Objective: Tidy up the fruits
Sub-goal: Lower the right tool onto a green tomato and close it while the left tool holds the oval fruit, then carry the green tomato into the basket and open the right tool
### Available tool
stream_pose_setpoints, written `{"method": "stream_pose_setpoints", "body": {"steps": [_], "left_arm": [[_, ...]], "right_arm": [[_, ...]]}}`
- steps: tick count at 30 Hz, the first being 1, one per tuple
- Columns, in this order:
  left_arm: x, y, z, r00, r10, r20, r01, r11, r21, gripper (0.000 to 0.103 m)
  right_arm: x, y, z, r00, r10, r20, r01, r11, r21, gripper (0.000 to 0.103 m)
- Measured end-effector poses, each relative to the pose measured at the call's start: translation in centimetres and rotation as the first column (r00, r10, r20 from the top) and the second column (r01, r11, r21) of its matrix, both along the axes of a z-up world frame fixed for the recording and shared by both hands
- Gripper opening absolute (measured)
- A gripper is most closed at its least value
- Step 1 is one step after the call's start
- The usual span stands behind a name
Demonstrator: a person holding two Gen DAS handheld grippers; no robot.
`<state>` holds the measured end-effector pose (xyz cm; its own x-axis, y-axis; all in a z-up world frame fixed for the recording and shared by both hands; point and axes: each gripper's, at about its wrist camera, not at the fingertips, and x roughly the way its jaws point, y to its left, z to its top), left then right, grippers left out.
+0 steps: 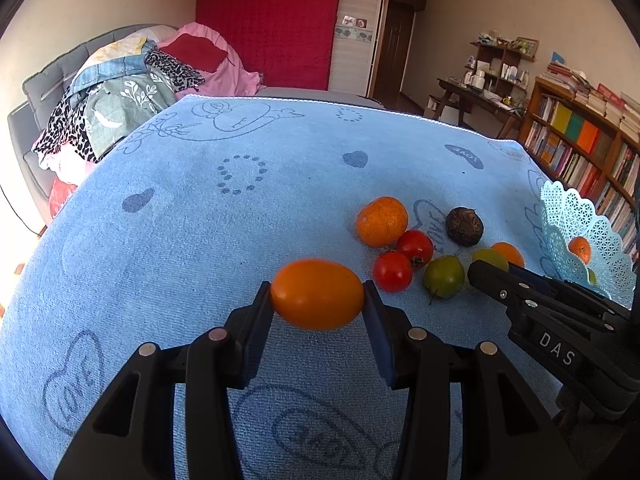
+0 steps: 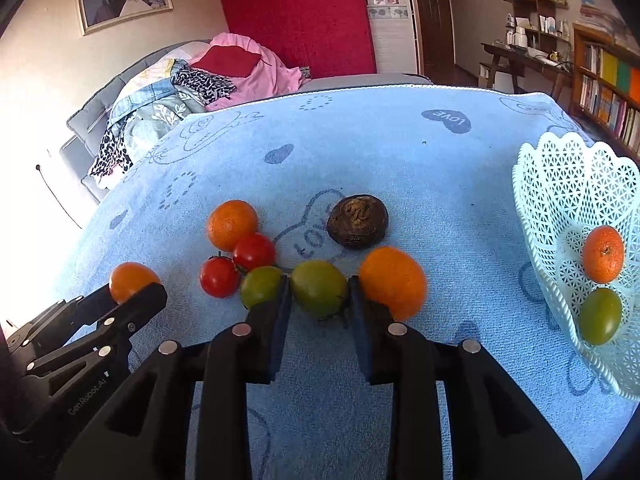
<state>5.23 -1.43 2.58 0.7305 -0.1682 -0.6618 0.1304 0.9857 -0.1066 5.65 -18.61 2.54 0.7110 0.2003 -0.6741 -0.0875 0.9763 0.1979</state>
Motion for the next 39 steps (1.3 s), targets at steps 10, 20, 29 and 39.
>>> {"method": "stream_pose_setpoints", "body": {"steps": [10, 20, 29, 39], "left_arm": [[-0.2, 0.4, 0.3, 0.999, -0.017, -0.046, 0.015, 0.998, -0.056, 0.045], [-1.8, -1.8, 1.9, 0.997, -0.074, -0.029, 0.073, 0.996, -0.046, 0.045], [-2.8, -5.0, 3.8, 0.991, -0.135, 0.007, 0.135, 0.991, -0.01, 0.045], [-3.5, -9.1, 5.0, 0.979, -0.199, 0.032, 0.198, 0.98, 0.033, 0.045]], "right_arm": [[-4.2, -3.2, 1.8, 0.998, -0.053, 0.036, 0.051, 0.997, 0.051, 0.029], [-7.6, -6.2, 4.2, 0.987, -0.106, 0.116, 0.1, 0.993, 0.061, 0.029], [-9.9, -11.3, 4.9, 0.965, -0.222, 0.138, 0.211, 0.973, 0.091, 0.029], [-11.3, -16.7, 4.8, 0.93, -0.335, 0.15, 0.321, 0.94, 0.113, 0.03]]}}
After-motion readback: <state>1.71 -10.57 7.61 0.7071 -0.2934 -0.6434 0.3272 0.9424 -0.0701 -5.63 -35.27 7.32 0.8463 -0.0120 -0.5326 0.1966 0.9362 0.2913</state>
